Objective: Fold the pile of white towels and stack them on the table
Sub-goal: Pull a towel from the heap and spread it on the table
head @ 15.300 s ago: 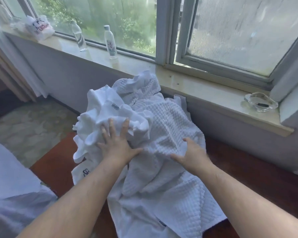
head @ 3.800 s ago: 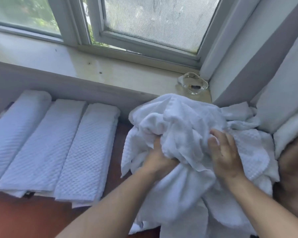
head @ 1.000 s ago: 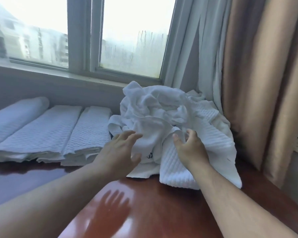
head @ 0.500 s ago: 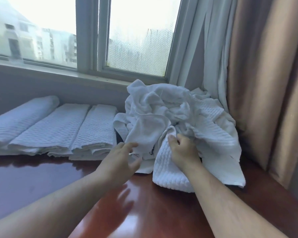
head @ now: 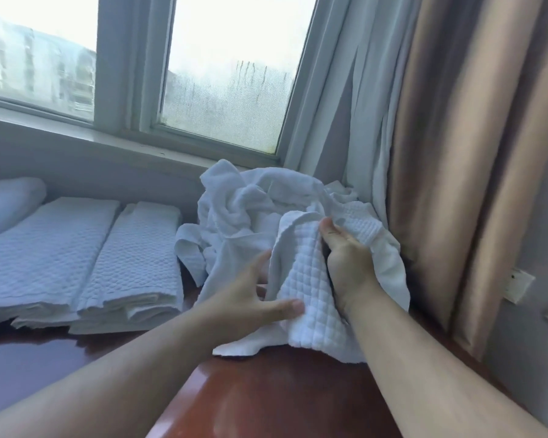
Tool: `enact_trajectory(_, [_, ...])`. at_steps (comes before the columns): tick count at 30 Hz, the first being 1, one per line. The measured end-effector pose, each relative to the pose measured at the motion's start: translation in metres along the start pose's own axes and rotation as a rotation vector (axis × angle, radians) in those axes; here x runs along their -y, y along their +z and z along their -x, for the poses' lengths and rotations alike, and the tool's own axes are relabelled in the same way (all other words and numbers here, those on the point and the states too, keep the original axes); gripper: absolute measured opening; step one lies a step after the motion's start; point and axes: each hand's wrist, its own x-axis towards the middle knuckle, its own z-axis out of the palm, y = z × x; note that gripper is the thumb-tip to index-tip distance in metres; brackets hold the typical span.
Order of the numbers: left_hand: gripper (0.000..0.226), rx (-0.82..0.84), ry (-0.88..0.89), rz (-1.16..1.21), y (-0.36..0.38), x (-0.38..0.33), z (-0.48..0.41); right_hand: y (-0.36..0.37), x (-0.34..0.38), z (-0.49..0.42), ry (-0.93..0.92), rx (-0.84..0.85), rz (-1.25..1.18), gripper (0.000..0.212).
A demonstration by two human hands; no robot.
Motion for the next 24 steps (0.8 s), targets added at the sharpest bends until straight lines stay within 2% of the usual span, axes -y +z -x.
enact_trajectory(2, [0.071,-0.082,-0.057,0.073,0.001,0.003,-0.002,0.004,-0.005,0.001,0.036,0.045,-0.047,0.041])
enact_trajectory(4, [0.06,-0.199,-0.075,0.039,-0.006,0.002,0.002,0.009,-0.007,0.004,0.078,0.093,-0.097,0.043])
enact_trajectory(5, [0.067,-0.239,-0.061,-0.016,-0.011,0.002,0.006,0.012,-0.005,0.006,0.101,0.113,-0.126,0.043])
enact_trajectory(6, [0.083,-0.259,-0.049,-0.066,-0.017,0.001,0.01,0.015,-0.001,0.009,0.12,0.128,-0.146,0.043])
enact_trajectory(7, [0.099,-0.256,-0.061,-0.101,-0.023,0.0,0.014,0.019,0.002,0.012,0.134,0.141,-0.156,0.044])
enact_trajectory(8, [0.105,-0.24,-0.077,-0.113,-0.027,-0.004,0.019,0.023,0.006,0.016,0.146,0.151,-0.158,0.044])
enact_trajectory(9, [0.1,-0.217,-0.078,-0.111,-0.03,-0.009,0.024,0.026,0.01,0.021,0.155,0.157,-0.157,0.045])
enact_trajectory(12, [0.041,-0.249,-0.017,-0.174,-0.037,-0.016,0.032,0.03,0.02,0.033,0.167,0.162,-0.137,0.051])
enact_trajectory(13, [0.033,-0.271,0.013,-0.242,-0.039,-0.017,0.035,0.028,0.023,0.036,0.156,0.149,-0.113,0.051])
enact_trajectory(15, [0.031,-0.285,0.038,-0.324,-0.043,-0.015,0.044,0.023,0.025,0.044,0.103,0.11,0.034,0.047])
enact_trajectory(17, [0.026,-0.292,0.046,-0.359,-0.046,-0.013,0.055,0.018,0.018,0.054,0.055,0.084,0.3,0.045])
enact_trajectory(19, [0.025,-0.302,0.05,-0.441,-0.046,-0.01,0.064,0.011,0.004,0.062,0.058,0.086,0.53,0.053])
enact_trajectory(20, [0.024,-0.309,0.054,-0.475,-0.046,-0.009,0.068,0.007,-0.004,0.066,0.064,0.101,0.608,0.056])
enact_trajectory(24, [0.019,-0.304,0.072,-0.499,-0.042,-0.011,0.082,-0.008,-0.028,0.076,0.144,0.185,0.775,0.05])
